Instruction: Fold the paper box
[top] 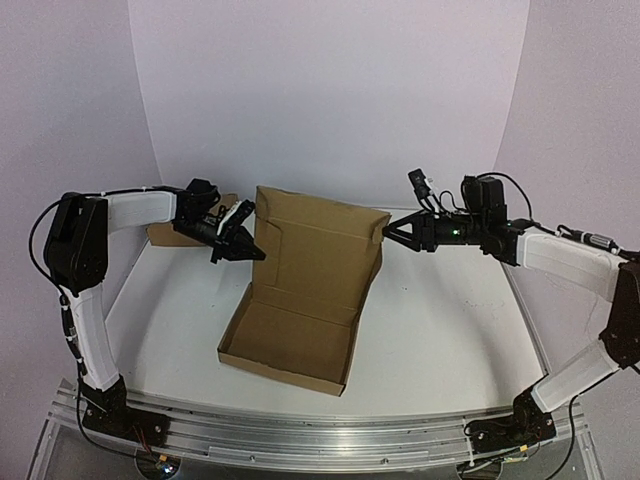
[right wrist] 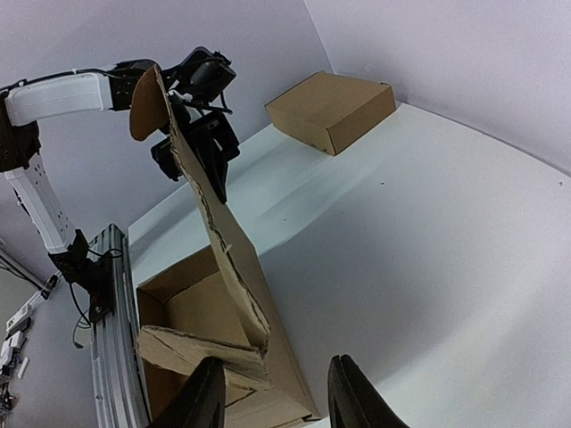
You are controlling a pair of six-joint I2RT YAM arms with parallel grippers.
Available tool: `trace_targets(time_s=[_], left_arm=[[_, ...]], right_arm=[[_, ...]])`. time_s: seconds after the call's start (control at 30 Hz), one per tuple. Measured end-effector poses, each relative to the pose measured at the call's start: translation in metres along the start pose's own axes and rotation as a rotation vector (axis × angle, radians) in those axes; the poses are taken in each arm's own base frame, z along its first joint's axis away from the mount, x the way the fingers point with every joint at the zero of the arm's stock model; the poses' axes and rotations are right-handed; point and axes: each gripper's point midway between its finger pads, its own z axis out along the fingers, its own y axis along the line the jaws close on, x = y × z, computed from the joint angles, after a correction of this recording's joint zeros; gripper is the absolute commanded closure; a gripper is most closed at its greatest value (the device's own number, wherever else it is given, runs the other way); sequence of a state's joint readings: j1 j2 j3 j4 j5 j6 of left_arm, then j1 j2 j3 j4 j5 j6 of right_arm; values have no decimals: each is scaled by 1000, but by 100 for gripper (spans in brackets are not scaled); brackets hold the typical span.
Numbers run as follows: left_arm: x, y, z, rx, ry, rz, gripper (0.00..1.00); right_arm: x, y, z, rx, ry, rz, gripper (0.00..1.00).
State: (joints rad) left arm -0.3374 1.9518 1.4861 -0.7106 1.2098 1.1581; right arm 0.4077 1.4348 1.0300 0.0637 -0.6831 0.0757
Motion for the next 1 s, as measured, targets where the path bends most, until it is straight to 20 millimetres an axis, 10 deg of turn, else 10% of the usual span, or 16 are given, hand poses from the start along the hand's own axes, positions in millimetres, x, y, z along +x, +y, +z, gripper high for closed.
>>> trace_targets(time_s=[0.5,0.8,1.0], left_arm=[[1,3,-7,-15,2,5,100],[2,7,-8,-28,7,-12,100],[2,13,-8,-47,12,-40,100]], right_arm=[[-8,12,16,-110,-6,-9,100],[-8,14,17,-118,-5,-13,100],[-8,11,18,-65,-14,-17,49]])
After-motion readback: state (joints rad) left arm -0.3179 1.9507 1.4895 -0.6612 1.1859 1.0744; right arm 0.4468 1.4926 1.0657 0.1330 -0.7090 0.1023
